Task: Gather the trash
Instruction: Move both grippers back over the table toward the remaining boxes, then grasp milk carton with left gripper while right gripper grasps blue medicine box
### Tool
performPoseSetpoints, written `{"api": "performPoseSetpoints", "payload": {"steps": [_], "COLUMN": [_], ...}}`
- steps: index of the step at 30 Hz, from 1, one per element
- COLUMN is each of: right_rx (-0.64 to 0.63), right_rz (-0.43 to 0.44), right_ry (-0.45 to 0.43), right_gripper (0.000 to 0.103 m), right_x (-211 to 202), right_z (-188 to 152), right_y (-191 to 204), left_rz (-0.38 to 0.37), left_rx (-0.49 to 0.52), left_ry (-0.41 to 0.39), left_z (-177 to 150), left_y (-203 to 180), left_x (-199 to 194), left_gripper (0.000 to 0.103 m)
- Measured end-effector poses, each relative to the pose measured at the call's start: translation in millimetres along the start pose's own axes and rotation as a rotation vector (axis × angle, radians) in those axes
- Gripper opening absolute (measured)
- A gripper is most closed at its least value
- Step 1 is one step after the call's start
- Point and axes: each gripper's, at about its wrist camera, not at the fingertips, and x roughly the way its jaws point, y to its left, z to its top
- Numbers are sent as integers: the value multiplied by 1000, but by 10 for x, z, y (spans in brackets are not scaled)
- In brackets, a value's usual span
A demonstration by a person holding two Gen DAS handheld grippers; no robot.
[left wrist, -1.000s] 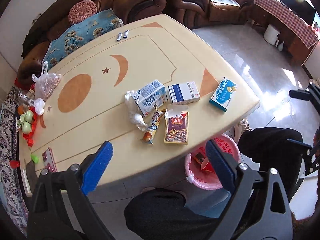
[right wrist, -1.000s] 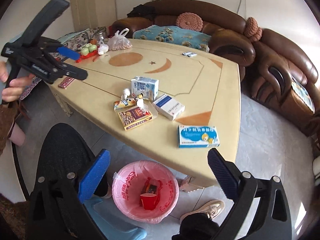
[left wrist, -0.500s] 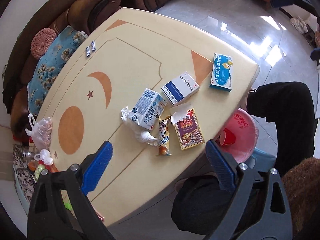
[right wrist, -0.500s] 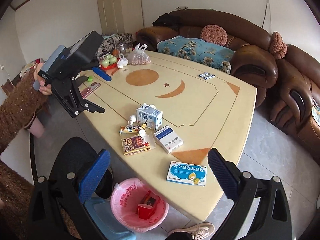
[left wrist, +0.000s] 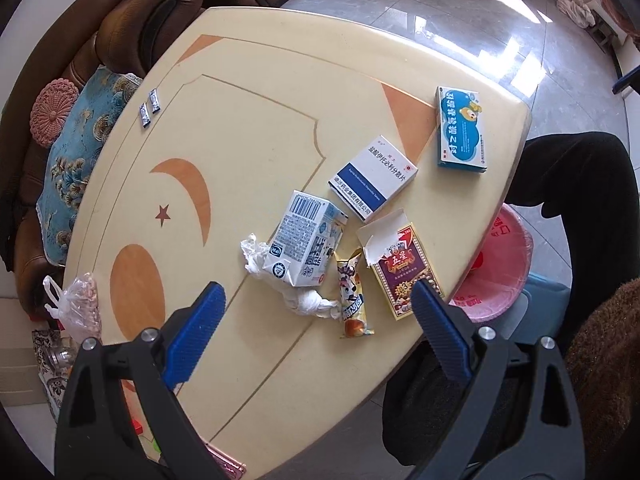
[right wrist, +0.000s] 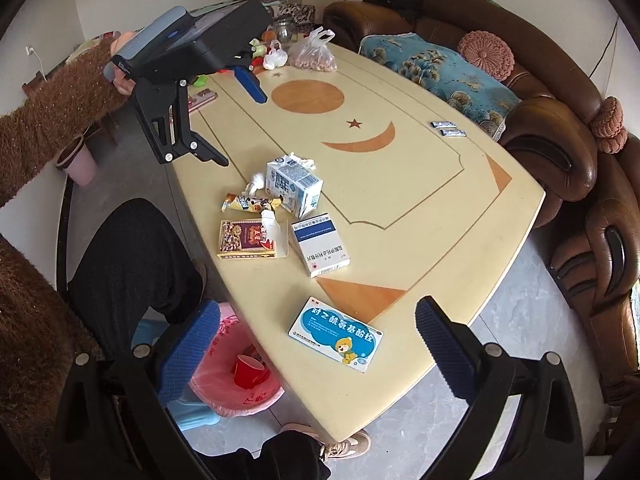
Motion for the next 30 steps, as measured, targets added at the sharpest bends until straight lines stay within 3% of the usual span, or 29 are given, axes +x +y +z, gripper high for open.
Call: {"api": "performPoseSetpoints", "payload": {"steps": [10, 21, 30], "right_rx": [-94, -249, -360], "right_rz": [18, 90, 138], "right_ry": [157, 387, 514], "right_gripper": [96, 96, 96], "right_x": [617, 1370, 1848], "right_z": [-29, -154, -235], "right_y": [-68, -10, -12], "left_rz": [3, -37, -76], "left_rx": [69, 99, 127], "left_ry": [94, 128, 160], "left_z": [97, 258, 396], "left_y": [24, 181, 198], "left_x": [551, 907, 1164], "left_gripper": [92, 92, 92]}}
